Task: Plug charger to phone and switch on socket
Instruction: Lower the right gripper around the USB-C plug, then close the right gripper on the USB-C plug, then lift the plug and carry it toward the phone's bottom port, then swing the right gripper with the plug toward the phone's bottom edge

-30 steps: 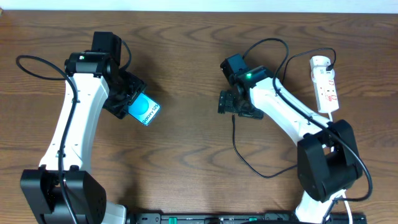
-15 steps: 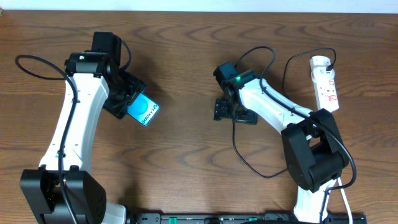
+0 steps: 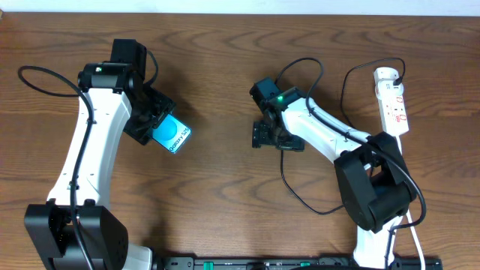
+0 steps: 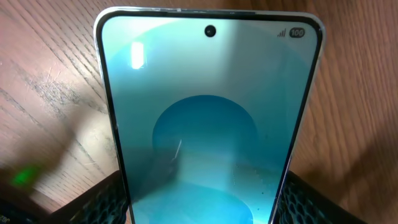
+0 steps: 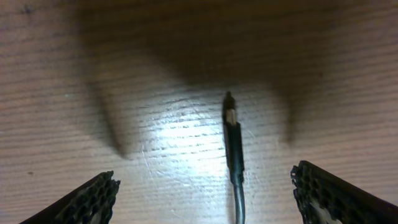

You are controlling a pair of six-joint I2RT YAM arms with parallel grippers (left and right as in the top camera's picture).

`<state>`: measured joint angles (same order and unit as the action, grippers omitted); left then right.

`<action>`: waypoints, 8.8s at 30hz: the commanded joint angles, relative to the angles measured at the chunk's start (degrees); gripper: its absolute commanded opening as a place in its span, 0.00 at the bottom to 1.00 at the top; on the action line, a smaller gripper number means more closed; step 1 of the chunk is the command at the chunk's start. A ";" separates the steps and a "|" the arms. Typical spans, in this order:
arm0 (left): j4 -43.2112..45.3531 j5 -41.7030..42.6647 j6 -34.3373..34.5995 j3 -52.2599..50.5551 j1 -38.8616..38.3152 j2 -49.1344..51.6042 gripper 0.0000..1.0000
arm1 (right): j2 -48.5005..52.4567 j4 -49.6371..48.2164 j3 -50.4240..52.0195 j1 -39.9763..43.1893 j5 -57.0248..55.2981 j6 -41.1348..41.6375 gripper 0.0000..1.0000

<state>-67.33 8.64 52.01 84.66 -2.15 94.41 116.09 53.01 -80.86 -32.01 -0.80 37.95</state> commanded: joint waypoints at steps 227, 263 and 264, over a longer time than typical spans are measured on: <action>-2.45 -2.27 -4.00 0.31 0.90 -0.44 0.07 | -8.20 11.58 -13.29 7.67 55.47 -48.06 0.01; 4.81 30.01 -21.46 0.31 2.80 -0.44 0.07 | -8.20 13.42 -13.25 2.75 62.42 -48.17 0.01; 4.33 28.35 -21.27 0.33 2.80 -0.44 0.07 | -8.20 13.42 -13.25 2.75 62.34 -48.04 0.01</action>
<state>-61.95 40.75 31.55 84.66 0.43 94.41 108.81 66.54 -92.97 -28.88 66.04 -13.72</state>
